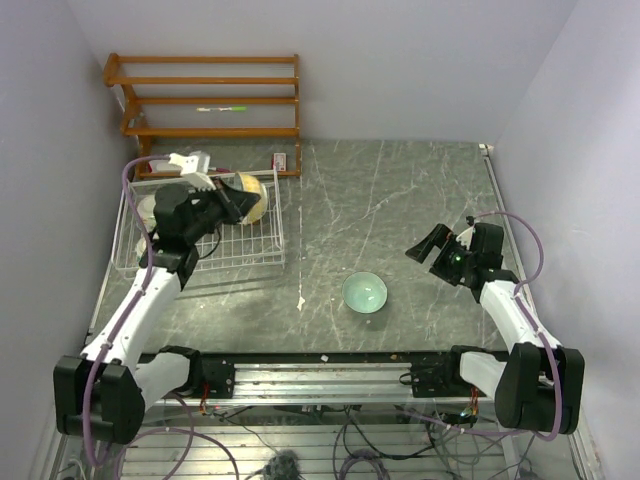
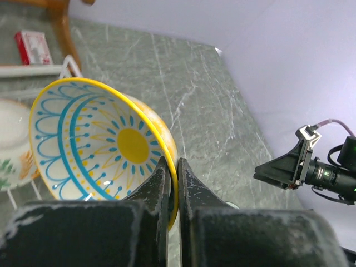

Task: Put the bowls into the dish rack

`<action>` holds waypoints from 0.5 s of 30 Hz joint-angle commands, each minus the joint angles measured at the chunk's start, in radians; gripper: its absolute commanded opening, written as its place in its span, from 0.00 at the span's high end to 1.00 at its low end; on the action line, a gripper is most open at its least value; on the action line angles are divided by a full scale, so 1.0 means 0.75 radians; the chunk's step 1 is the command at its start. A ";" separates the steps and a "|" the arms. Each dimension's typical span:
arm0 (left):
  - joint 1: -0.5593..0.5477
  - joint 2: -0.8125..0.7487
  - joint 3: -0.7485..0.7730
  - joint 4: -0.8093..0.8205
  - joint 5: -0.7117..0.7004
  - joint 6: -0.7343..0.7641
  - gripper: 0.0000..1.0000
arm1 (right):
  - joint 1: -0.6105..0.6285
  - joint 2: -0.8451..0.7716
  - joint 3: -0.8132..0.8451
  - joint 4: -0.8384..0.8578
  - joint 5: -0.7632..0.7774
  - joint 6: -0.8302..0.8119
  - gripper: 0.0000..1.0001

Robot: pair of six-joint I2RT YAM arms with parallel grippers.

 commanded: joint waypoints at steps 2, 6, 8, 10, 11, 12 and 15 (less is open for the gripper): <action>0.217 -0.045 -0.199 0.328 0.278 -0.321 0.93 | -0.005 -0.025 -0.024 0.009 -0.018 0.003 0.01; 0.334 -0.020 -0.339 0.542 0.370 -0.478 0.93 | -0.005 -0.022 -0.043 0.015 -0.020 -0.001 0.01; 0.353 -0.002 -0.370 0.557 0.380 -0.494 0.93 | -0.006 -0.024 -0.046 0.013 -0.015 -0.006 0.01; 0.363 0.020 -0.390 0.562 0.393 -0.495 0.93 | -0.005 -0.025 -0.050 0.013 -0.010 -0.010 0.01; 0.367 0.034 -0.401 0.574 0.400 -0.502 0.93 | -0.005 -0.023 -0.052 0.017 -0.011 -0.009 0.01; 0.368 0.053 -0.415 0.595 0.404 -0.511 0.93 | -0.005 -0.018 -0.055 0.021 -0.011 -0.008 0.01; 0.376 0.092 -0.454 0.675 0.417 -0.557 0.93 | -0.005 -0.002 -0.060 0.038 -0.015 -0.001 0.01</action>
